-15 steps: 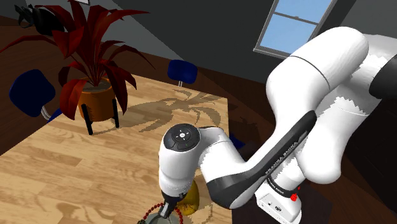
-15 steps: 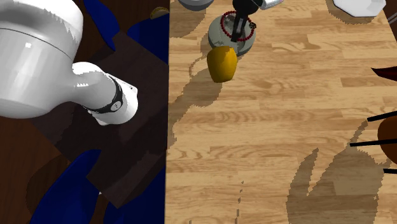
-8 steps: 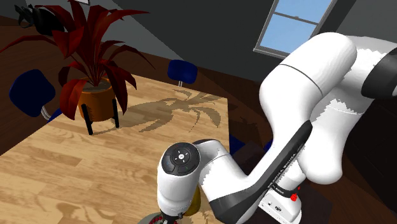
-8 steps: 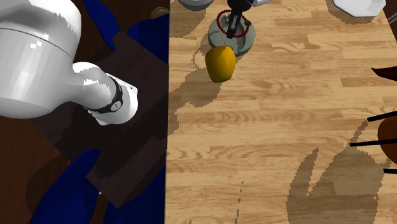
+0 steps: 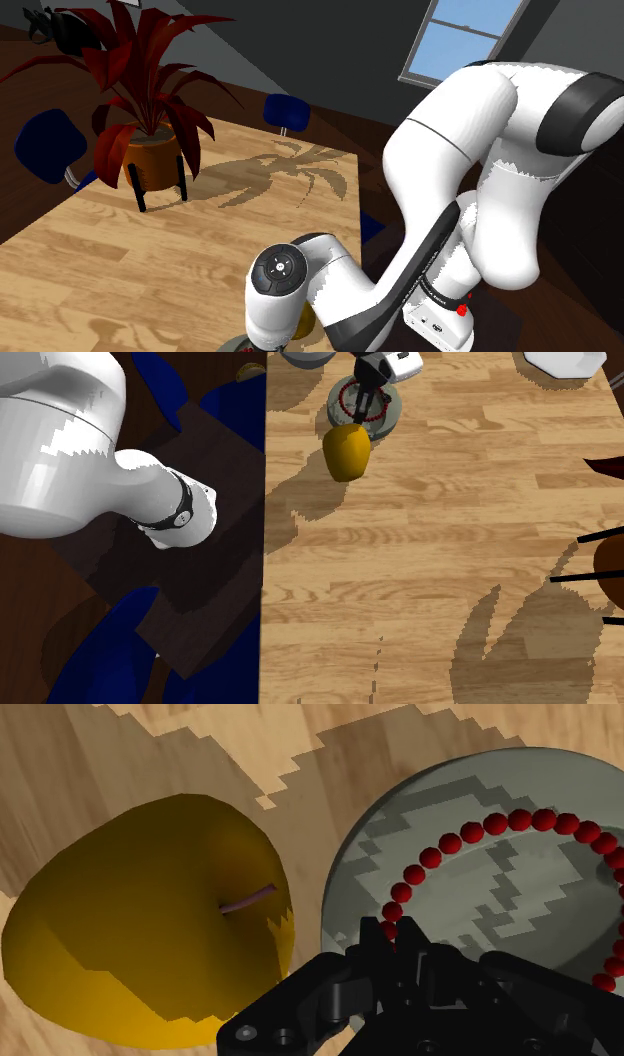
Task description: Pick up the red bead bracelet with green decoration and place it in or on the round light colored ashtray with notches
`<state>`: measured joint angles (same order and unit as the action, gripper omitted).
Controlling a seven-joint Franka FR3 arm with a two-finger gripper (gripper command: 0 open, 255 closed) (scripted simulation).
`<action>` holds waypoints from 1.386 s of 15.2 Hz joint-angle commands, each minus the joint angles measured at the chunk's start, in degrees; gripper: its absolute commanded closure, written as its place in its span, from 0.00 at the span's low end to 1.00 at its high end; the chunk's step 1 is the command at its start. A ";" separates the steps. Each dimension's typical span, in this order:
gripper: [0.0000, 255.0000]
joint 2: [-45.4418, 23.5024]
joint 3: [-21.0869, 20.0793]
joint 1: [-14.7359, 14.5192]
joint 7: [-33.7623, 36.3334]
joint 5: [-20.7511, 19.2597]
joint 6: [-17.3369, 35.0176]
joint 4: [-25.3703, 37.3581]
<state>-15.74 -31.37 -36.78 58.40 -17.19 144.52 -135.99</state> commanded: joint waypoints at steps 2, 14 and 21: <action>1.00 -2.08 1.20 -0.83 1.50 -2.13 1.50 0.22; 0.00 -2.23 1.27 -0.77 1.45 -2.22 1.45 0.41; 0.00 4.84 -2.66 1.71 -3.54 5.10 -4.63 0.75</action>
<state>-11.42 -33.82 -35.26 55.31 -12.66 140.30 -135.18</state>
